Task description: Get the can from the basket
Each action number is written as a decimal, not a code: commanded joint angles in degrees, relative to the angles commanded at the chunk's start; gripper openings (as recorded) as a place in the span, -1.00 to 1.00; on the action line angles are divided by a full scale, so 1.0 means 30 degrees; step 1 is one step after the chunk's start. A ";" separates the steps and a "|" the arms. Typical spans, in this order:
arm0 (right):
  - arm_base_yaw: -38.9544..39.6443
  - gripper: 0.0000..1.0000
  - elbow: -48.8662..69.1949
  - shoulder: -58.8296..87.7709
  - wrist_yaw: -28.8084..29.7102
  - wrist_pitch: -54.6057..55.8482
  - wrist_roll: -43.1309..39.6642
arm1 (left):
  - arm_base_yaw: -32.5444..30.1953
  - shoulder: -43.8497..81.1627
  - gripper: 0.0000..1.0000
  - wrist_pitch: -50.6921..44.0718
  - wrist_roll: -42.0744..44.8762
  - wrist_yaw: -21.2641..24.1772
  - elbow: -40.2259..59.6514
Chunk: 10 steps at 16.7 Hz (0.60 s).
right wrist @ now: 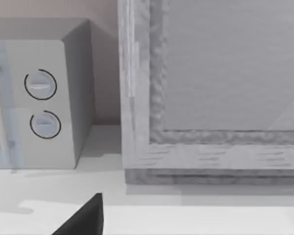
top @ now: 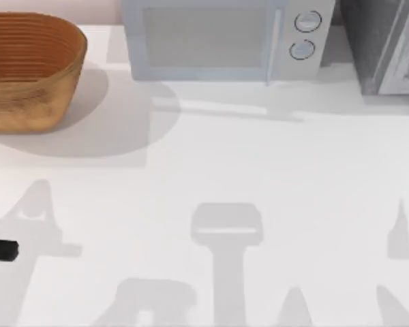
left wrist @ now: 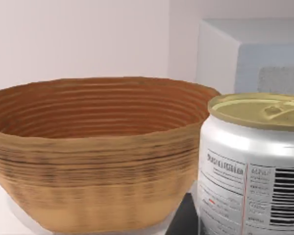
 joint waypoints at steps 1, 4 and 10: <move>0.0000 1.00 0.0000 0.0000 0.0000 0.0000 0.0000 | -0.0174 0.0861 -1.00 0.0419 0.0048 0.0761 0.0375; 0.0000 1.00 0.0000 0.0000 0.0000 0.0000 0.0000 | -0.0676 0.3752 -1.00 0.1863 0.0218 0.3161 0.1598; 0.0000 1.00 0.0000 0.0000 0.0000 0.0000 0.0000 | -0.1380 0.9339 -1.00 0.4817 0.0618 0.7434 0.4015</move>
